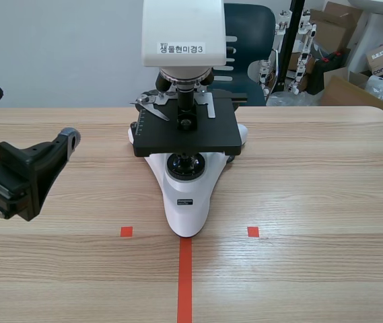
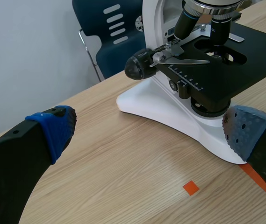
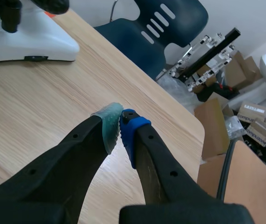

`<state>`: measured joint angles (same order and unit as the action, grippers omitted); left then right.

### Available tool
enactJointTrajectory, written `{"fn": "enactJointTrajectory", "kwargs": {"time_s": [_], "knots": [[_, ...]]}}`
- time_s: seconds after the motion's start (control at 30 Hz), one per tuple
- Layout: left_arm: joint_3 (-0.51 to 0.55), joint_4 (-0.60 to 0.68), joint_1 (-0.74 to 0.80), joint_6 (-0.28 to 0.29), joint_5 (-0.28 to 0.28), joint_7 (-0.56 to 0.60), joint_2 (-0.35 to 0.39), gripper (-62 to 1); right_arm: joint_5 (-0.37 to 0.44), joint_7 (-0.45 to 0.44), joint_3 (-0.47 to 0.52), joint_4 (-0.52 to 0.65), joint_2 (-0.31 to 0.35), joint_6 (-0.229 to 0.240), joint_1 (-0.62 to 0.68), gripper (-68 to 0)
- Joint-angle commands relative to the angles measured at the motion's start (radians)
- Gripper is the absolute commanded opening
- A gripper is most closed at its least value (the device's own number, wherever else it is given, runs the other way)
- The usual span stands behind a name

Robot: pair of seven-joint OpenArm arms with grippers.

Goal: Point at the coarse focus knob

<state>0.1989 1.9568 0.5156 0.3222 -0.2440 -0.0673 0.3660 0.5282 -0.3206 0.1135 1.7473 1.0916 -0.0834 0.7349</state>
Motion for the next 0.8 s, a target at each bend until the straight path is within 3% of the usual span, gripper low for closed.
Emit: {"fn": "enactJointTrajectory", "kwargs": {"time_s": [0.0, 0.1, 0.23, 0.53, 0.77], "knots": [[0.005, 0.003, -0.001, -0.005, -0.006, 0.014, 0.0, 1.4, 0.027, -0.011, 0.012, -0.017, 0.029, 0.0, -0.064, -62.9], [0.005, 0.003, -0.001, -0.005, -0.006, 0.014, 0.0, 1.4, 0.071, -0.011, 0.012, -0.069, 0.066, 0.047, -0.136, -63.0], [0.005, 0.003, -0.001, -0.005, -0.006, 0.014, 0.0, 1.4, 0.094, -0.011, 0.012, -0.121, 0.099, 0.183, -0.238, -63.0], [0.005, 0.003, -0.001, -0.005, -0.006, 0.014, 0.0, 1.4, 0.159, 0.043, 0.01, -0.139, 0.099, 0.371, -0.414, -65.6], [0.005, 0.003, -0.001, -0.005, -0.006, 0.014, 0.0, 1.4, 0.237, 0.234, 0.01, -0.139, 0.097, 0.45, -0.573, -65.6]]}}
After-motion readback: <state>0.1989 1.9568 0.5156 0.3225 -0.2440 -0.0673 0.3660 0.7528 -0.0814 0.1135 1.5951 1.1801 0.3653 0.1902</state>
